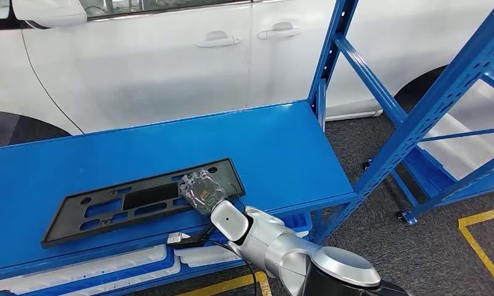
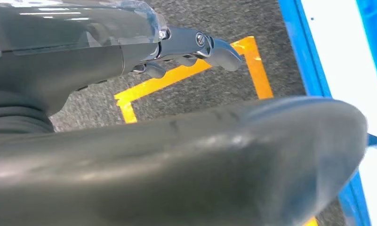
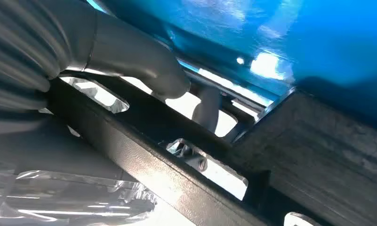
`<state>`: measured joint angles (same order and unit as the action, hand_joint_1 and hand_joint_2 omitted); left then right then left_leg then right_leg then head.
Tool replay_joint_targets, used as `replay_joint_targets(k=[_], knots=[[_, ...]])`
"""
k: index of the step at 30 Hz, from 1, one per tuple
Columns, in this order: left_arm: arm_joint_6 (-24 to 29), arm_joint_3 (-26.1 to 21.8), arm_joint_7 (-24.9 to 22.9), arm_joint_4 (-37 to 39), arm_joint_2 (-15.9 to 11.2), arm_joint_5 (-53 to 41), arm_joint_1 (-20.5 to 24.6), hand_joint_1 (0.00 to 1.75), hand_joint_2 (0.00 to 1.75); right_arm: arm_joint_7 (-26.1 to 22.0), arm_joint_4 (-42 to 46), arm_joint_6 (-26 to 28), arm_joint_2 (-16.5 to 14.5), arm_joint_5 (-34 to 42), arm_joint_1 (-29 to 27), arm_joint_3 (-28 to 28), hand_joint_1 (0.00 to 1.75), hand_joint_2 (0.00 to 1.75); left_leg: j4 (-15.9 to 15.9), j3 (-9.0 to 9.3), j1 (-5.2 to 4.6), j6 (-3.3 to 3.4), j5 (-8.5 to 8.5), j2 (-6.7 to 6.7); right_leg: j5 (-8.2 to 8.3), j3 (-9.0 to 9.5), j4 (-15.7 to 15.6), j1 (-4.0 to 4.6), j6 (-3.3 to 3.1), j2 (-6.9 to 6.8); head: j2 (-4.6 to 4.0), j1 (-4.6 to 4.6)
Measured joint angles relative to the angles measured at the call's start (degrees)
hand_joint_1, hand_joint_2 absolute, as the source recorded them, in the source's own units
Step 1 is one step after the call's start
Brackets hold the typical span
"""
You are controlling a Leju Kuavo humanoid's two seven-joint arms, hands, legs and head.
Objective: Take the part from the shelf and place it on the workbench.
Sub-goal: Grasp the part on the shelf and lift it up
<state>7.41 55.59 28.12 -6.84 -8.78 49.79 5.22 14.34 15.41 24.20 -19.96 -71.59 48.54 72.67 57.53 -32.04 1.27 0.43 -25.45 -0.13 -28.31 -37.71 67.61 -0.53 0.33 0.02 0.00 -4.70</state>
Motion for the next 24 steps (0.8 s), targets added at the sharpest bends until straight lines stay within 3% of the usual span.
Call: replay_joint_targets(k=[2, 4, 7, 9, 12, 13, 14, 15, 17, 19, 22, 24], knots=[[0.0, 0.0, 0.6, 0.0, 0.0, 0.0, 0.1, 0.0, 0.0, -0.2, 0.0, 0.0, 0.0, -0.2, 0.1, -0.2, 1.75, 1.75, 0.0, 0.01, -0.09, -0.22, -0.05, -0.06, 1.14, 2.11, -4.1, 0.13, -0.29, -0.01, 0.0, 0.01], [-0.1, 0.0, 1.9, 0.0, 0.0, 0.0, 0.2, 0.0, 0.0, -0.4, -0.1, 0.1, 0.0, -0.6, -0.1, -0.5, 1.75, 1.75, 0.1, -0.09, -0.26, -0.88, -0.04, -0.19, 2.28, 4.2, -8.6, 0.4, -0.79, 0.0, 0.0, 0.02], [-0.1, 0.0, 3.8, 0.0, 0.0, 0.0, 0.3, 0.0, 0.0, -0.6, -0.2, 0.3, 0.0, -1.2, -0.2, -1.0, 1.75, 1.75, -0.1, -0.13, -0.17, -2.02, -0.03, -0.23, 2.53, 4.3, -9.5, 0.51, -1.7, 0.01, 0.0, 0.0], [0.1, 0.0, 4.9, 0.0, 0.0, 0.0, 0.5, 0.0, 0.0, -0.7, -0.3, 0.3, 0.0, -1.6, -0.1, -1.4, 1.75, 1.75, 2.2, -1.12, -0.02, -2.44, -1.81, -0.17, 2.94, 4.53, -10.1, 0.29, -2.4, -0.15, 0.0, 0.0], [0.3, 0.0, 6.2, 0.0, 0.0, 0.0, 0.6, 0.0, 1.31, -1.1, -0.4, 0.3, 0.0, -2.1, -0.1, -2.2, 1.75, 1.75, 12.8, -5.85, 0.06, -2.72, -7.1, -0.14, 3.06, 4.43, -10.3, 0.44, -2.88, -0.3, 0.0, 0.0], [0.3, 0.0, 6.6, 0.0, 0.0, 0.0, 0.6, 0.0, 1.75, -1.2, -0.4, 0.3, 0.0, -2.3, -0.2, -2.4, 1.75, 1.75, 15.3, -6.96, 0.06, -2.82, -7.74, -0.14, 3.05, 4.41, -10.2, 0.5, -2.9, -0.29, 0.0, 0.0], [0.3, 0.0, 6.9, 0.0, 0.0, 0.0, 0.5, 0.0, 1.75, -1.3, -0.4, 0.3, 0.0, -2.5, -0.2, -2.6, 1.75, 1.75, 15.8, -7.12, 0.07, -2.89, -7.27, -0.13, 3.03, 4.43, -10.2, 0.53, -2.91, -0.27, 0.0, 0.0], [0.2, 0.0, 7.2, 0.0, 0.0, 0.0, 0.5, 0.0, 1.75, -1.4, -0.4, 0.4, 0.0, -2.6, -0.2, -2.8, 1.75, 1.75, 14.0, -6.23, 0.1, -2.93, -5.8, -0.11, 3.0, 4.48, -10.1, 0.51, -2.86, -0.23, 0.0, 0.0], [0.0, 0.0, 7.5, 0.0, -0.1, 0.0, 0.7, 0.0, 1.75, -1.7, -0.5, 0.8, 0.0, -2.6, -0.1, -3.4, 1.75, 1.75, 6.7, -2.66, 0.17, -2.86, -2.11, -0.09, 2.82, 4.55, -9.8, 0.53, -2.59, -0.14, 0.0, 0.0], [-0.2, -0.2, 7.4, 0.0, -0.1, 0.0, 0.9, 0.0, 1.75, -2.2, -0.5, 1.9, 0.0, -2.4, 0.1, -4.2, 1.75, 1.75, 1.3, -0.23, 0.03, -2.35, -0.63, -0.17, 2.67, 4.23, -9.3, 0.72, -2.05, 0.03, 0.0, 0.01], [-0.6, -0.6, 6.7, 0.0, -0.1, 0.0, 1.0, 0.0, 1.75, -4.0, -0.5, 4.9, 0.0, -1.2, 0.3, -5.8, 1.75, 1.75, 0.3, -0.17, -0.06, -1.29, -0.55, -0.22, 2.77, 3.68, -9.1, 0.79, -1.16, 0.14, 0.0, 0.0], [-0.9, -1.0, 6.5, 0.0, 0.0, 0.0, 1.1, 0.0, 1.75, -6.3, -0.4, 8.0, 0.0, 0.1, 0.4, -7.9, 1.75, 1.75, 0.1, -0.26, 0.19, -0.61, -0.23, -0.17, 1.3, 2.64, -7.0, 0.72, -0.56, 0.13, 0.0, 0.01]])
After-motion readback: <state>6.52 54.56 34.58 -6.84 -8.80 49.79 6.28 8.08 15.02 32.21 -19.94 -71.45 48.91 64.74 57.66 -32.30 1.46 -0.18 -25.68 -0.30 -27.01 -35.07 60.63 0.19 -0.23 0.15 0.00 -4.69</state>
